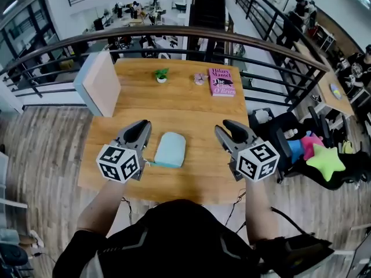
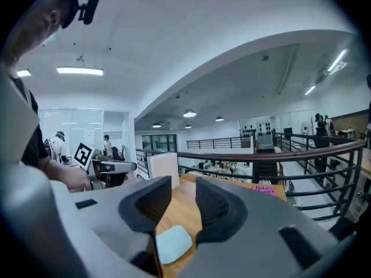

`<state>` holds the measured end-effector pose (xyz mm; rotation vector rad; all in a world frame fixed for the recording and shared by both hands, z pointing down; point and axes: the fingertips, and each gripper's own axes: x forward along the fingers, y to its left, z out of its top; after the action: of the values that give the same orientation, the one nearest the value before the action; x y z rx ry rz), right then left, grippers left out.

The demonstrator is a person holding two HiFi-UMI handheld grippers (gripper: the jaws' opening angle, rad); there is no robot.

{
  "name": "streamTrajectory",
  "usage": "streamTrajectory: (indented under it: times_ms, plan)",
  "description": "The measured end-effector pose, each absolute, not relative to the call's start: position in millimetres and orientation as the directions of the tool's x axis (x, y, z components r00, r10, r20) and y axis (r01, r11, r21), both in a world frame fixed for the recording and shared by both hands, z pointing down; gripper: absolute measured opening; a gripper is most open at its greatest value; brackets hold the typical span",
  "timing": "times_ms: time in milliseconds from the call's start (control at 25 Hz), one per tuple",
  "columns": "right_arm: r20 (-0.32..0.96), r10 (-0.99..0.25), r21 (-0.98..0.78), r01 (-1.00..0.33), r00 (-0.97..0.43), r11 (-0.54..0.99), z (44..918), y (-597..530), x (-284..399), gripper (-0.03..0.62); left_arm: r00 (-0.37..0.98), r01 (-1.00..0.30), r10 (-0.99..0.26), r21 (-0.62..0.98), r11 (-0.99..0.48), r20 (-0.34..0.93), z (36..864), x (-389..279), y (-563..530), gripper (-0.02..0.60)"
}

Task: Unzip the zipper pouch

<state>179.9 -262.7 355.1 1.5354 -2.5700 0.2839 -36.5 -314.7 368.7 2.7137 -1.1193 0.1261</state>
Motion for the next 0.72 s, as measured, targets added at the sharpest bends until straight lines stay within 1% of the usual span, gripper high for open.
streamTrajectory:
  times_ms: [40, 120, 160, 240, 320, 400, 440, 600, 720]
  plan:
    - [0.192, -0.861, -0.088, -0.882, -0.471, 0.463, 346, -260, 182, 0.14, 0.715, -0.699, -0.684, 0.153, -0.698, 0.143, 360, -33, -311, 0.049]
    - [0.165, -0.873, -0.067, -0.889, -0.458, 0.454, 329, -254, 187, 0.108, 0.723, -0.69, -0.683, 0.168, -0.704, 0.106, 343, -25, -302, 0.035]
    - [0.153, -0.878, -0.058, -0.891, -0.453, 0.45, 322, -252, 190, 0.093, 0.724, -0.687, -0.684, 0.178, -0.705, 0.086, 334, -22, -298, 0.031]
    - [0.129, -0.886, -0.046, -0.895, -0.446, 0.444, 308, -249, 193, 0.082, 0.724, -0.685, -0.687, 0.173, -0.707, 0.059, 318, -16, -291, 0.029]
    - [0.113, -0.893, -0.027, -0.9, -0.435, 0.435, 301, -246, 195, 0.039, 0.729, -0.682, -0.682, 0.151, -0.716, 0.055, 309, -12, -286, 0.029]
    - [0.111, -0.898, -0.015, -0.905, -0.425, 0.426, 298, -244, 197, 0.027, 0.736, -0.675, -0.674, 0.15, -0.722, 0.064, 305, -8, -281, 0.029]
    - [0.107, -0.901, -0.022, -0.906, -0.422, 0.422, 296, -243, 198, 0.011, 0.734, -0.678, -0.676, 0.143, -0.721, 0.07, 304, -7, -280, 0.029]
    - [0.093, -0.9, -0.044, -0.904, -0.427, 0.424, 289, -238, 198, 0.009, 0.697, -0.717, -0.713, 0.055, -0.695, 0.073, 296, -11, -273, 0.029]
    - [0.089, -0.909, -0.026, -0.913, -0.408, 0.407, 284, -239, 199, 0.008, 0.682, -0.731, -0.73, 0.079, -0.677, 0.05, 287, -18, -275, 0.029]
